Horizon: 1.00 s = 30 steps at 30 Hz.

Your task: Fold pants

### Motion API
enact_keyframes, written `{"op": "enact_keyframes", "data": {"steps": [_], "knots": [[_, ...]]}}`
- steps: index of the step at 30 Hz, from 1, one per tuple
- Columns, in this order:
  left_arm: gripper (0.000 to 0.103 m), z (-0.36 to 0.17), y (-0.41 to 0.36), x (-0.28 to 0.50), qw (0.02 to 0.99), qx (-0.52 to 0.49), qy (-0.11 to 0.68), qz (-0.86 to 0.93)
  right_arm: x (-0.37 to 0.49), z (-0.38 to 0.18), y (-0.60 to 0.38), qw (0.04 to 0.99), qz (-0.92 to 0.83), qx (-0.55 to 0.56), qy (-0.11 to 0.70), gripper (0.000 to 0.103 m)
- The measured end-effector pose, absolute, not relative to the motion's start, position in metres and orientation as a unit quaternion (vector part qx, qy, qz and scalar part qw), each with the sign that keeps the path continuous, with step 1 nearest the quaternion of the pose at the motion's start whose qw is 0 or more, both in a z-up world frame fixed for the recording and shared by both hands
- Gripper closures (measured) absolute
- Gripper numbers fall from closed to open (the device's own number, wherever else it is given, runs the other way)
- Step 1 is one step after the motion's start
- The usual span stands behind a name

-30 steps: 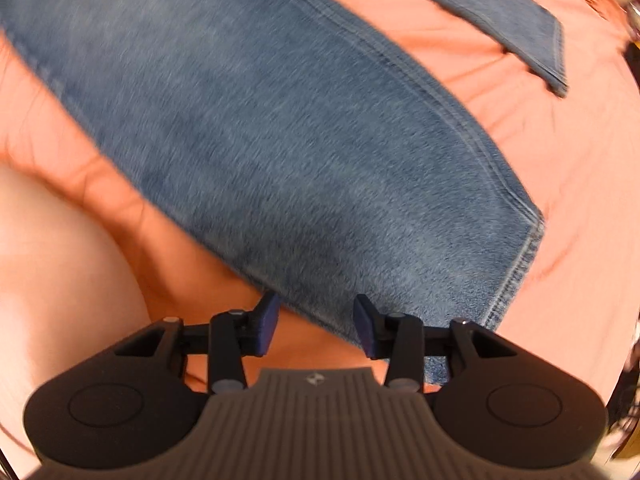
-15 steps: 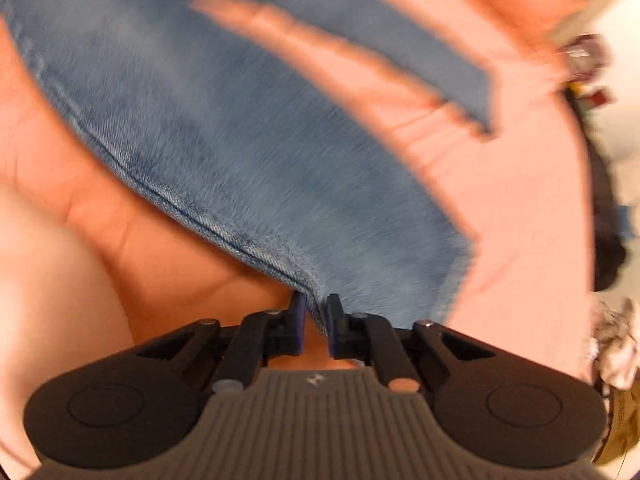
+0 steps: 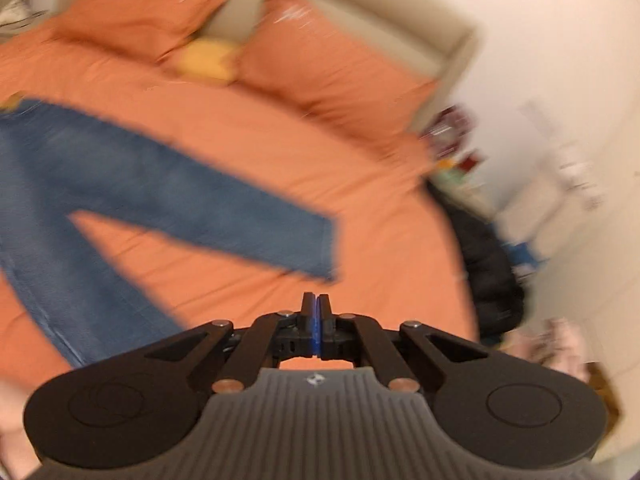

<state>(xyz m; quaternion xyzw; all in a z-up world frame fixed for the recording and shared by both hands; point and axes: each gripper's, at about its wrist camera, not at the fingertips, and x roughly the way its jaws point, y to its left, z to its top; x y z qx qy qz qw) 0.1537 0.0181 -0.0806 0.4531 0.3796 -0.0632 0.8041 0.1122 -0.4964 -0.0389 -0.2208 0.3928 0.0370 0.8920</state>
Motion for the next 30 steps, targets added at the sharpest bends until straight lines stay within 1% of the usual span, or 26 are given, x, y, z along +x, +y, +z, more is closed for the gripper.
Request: {"op": "enact_keyframes", "data": {"steps": [2,4,6,8,9,10,11,13,15,18,19,23,24,25,27,28,30], "knots": [[0.087,-0.084,0.017,0.153,0.805,0.448,0.383,-0.071,0.113,-0.069,-0.484,0.866,0.089,-0.214,0.443,0.103],[0.087,-0.089,0.017,0.152,0.801,0.457,0.38,-0.066,0.11,-0.108,-0.472,0.828,0.127,-0.239,0.491,0.098],[0.087,-0.091,0.019,0.153,0.803,0.451,0.386,-0.065,0.109,-0.148,-0.47,0.789,0.147,-0.271,0.531,0.096],[0.087,-0.091,0.02,0.152,0.802,0.448,0.39,-0.066,0.098,-0.179,-0.48,0.757,0.179,-0.278,0.563,0.095],[0.087,-0.092,0.019,0.151,0.799,0.453,0.39,-0.065,0.091,-0.191,-0.485,0.742,0.191,-0.28,0.579,0.091],[0.087,-0.093,0.018,0.151,0.797,0.457,0.39,-0.064,0.086,-0.201,-0.492,0.727,0.202,-0.285,0.59,0.085],[0.087,-0.094,0.016,0.15,0.795,0.46,0.39,-0.063,0.077,-0.21,-0.496,0.715,0.213,-0.29,0.599,0.082],[0.087,-0.096,0.014,0.152,0.793,0.461,0.394,-0.058,0.064,-0.223,-0.509,0.697,0.233,-0.292,0.612,0.069],[0.087,-0.095,0.012,0.154,0.792,0.46,0.398,-0.052,0.063,-0.231,-0.512,0.69,0.249,-0.288,0.615,0.066],[0.087,-0.096,0.009,0.157,0.789,0.462,0.403,-0.045,0.056,-0.243,-0.508,0.693,0.266,-0.296,0.601,0.057],[0.087,-0.096,0.006,0.159,0.787,0.463,0.406,-0.041,0.055,-0.248,-0.507,0.695,0.269,-0.298,0.596,0.057],[0.087,-0.097,0.002,0.159,0.783,0.465,0.412,-0.031,0.046,-0.257,-0.505,0.704,0.27,-0.307,0.581,0.058],[0.087,-0.097,0.002,0.159,0.782,0.465,0.414,-0.029,0.044,-0.258,-0.505,0.709,0.267,-0.308,0.576,0.064],[0.087,-0.097,0.002,0.159,0.782,0.463,0.416,-0.027,0.04,-0.255,-0.503,0.714,0.263,-0.31,0.569,0.076],[0.087,-0.098,0.004,0.16,0.784,0.456,0.421,-0.022,0.042,-0.251,-0.503,0.724,0.26,-0.309,0.559,0.088],[0.087,-0.097,0.005,0.16,0.786,0.449,0.423,-0.02,0.039,-0.245,-0.503,0.732,0.253,-0.31,0.551,0.097],[0.087,-0.095,0.009,0.16,0.793,0.436,0.426,-0.017,0.034,-0.224,-0.508,0.762,0.234,-0.295,0.528,0.099]]}}
